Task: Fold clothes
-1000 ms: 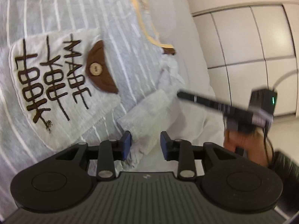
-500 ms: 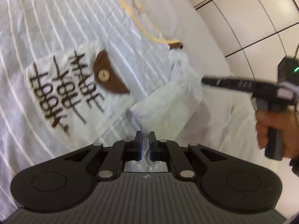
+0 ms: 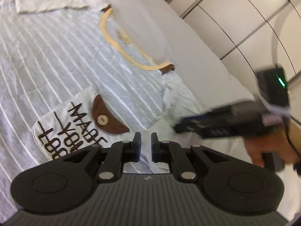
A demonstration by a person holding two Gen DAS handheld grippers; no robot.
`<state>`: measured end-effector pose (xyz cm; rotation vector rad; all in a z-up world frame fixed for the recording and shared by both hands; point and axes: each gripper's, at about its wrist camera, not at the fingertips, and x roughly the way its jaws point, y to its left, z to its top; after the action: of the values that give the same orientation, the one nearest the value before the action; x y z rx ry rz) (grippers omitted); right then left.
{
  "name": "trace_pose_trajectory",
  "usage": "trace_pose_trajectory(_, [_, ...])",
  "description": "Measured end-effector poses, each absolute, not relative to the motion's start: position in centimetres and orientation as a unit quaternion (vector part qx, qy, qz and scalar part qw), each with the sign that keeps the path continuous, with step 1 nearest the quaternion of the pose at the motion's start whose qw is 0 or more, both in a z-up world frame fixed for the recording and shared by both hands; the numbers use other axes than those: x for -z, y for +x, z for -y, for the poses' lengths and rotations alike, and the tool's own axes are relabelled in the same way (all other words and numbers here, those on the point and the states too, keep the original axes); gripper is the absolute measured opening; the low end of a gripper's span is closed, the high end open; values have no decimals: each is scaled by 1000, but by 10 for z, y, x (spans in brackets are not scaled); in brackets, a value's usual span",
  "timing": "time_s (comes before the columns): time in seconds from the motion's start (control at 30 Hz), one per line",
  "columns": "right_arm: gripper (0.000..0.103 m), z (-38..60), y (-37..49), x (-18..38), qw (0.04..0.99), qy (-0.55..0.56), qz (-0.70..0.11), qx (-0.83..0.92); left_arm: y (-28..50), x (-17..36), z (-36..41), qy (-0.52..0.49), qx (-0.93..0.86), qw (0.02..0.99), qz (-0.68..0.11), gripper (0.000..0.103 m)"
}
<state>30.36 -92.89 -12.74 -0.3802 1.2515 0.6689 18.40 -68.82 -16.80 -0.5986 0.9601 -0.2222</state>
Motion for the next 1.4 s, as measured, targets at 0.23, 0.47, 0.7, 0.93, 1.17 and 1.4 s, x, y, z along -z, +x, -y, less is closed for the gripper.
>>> trace_pose_trajectory(0.23, [28, 964, 301, 109, 769, -119, -567, -271, 196, 200, 677, -396, 126, 755, -507, 35])
trace_pose_trajectory(0.47, [27, 941, 292, 115, 763, -125, -567, -284, 177, 150, 708, -250, 178, 876, -373, 6])
trace_pose_trajectory(0.7, [28, 941, 306, 108, 773, -85, -562, -281, 154, 152, 717, -193, 145, 888, -391, 4])
trace_pose_trajectory(0.93, [28, 927, 316, 106, 781, -76, -549, -287, 152, 157, 719, -161, 164, 884, -408, 4])
trace_pose_trajectory(1.17, [35, 916, 340, 106, 793, -133, -522, -286, 149, 155, 731, -110, 209, 895, -379, 4])
trace_pose_trajectory(1.4, [35, 904, 375, 124, 744, -180, -548, -338, 160, 159, 713, -193, 173, 877, -405, 4])
